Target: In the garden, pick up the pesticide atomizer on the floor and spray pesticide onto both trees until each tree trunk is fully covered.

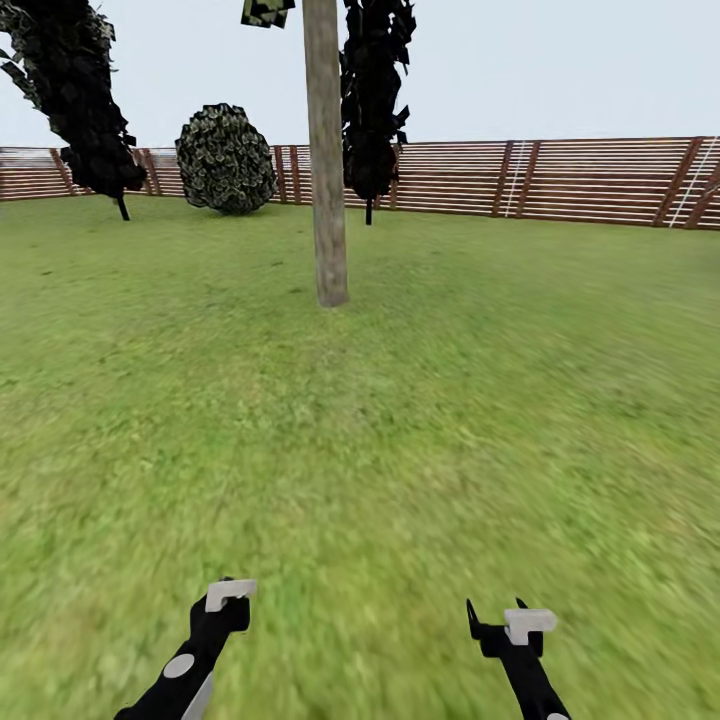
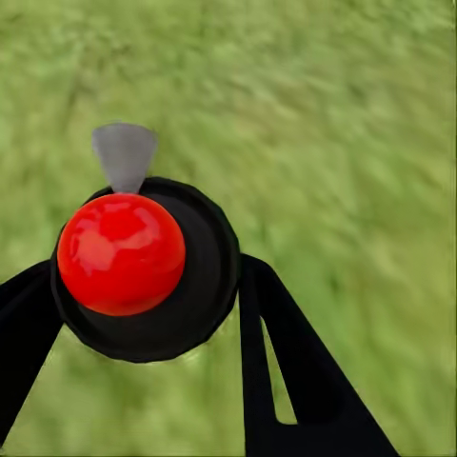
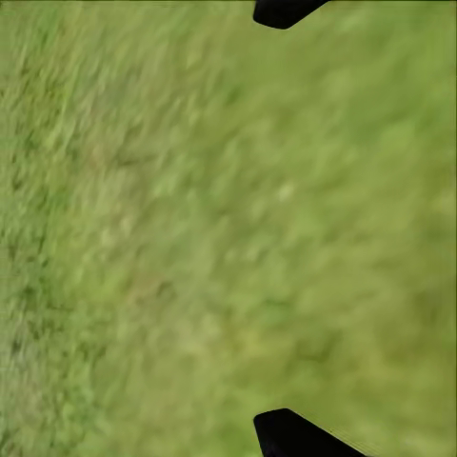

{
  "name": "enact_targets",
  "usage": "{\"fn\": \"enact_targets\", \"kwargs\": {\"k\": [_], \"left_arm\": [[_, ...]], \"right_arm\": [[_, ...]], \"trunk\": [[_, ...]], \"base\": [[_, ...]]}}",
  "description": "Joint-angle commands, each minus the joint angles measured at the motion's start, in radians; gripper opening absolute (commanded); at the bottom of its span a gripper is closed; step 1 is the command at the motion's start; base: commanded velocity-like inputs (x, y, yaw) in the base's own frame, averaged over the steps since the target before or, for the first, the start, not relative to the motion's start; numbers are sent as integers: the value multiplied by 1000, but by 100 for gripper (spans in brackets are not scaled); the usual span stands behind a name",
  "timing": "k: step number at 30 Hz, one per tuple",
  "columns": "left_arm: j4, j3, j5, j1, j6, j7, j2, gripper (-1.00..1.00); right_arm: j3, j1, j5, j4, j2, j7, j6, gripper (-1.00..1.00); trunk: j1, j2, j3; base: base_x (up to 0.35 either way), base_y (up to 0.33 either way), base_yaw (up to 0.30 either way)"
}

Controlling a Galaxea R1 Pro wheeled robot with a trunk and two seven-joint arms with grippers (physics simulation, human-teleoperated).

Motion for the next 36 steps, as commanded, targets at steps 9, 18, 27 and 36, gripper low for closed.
{"fn": "enact_targets", "kwargs": {"k": [9,18,27,36], "left_arm": [[0,0,-1,0,0,-1,0,-100],[0,0,-1,0,0,-1,0,-100],[0,1,0,0,0,-1,0,-100],[-1,1,0,0,0,-1,0,-100]], "right_arm": [[0,0,0,0,0,0,0,100],[0,0,0,0,0,0,0,100],[0,0,0,0,0,1,0,100],[1,0,0,0,0,1,0,100]], "trunk": [[0,0,0],[0,0,0],[0,0,0],[0,0,0]], "base": [[339,89,0],[339,92,0],[339,92,0],[339,92,0]]}}
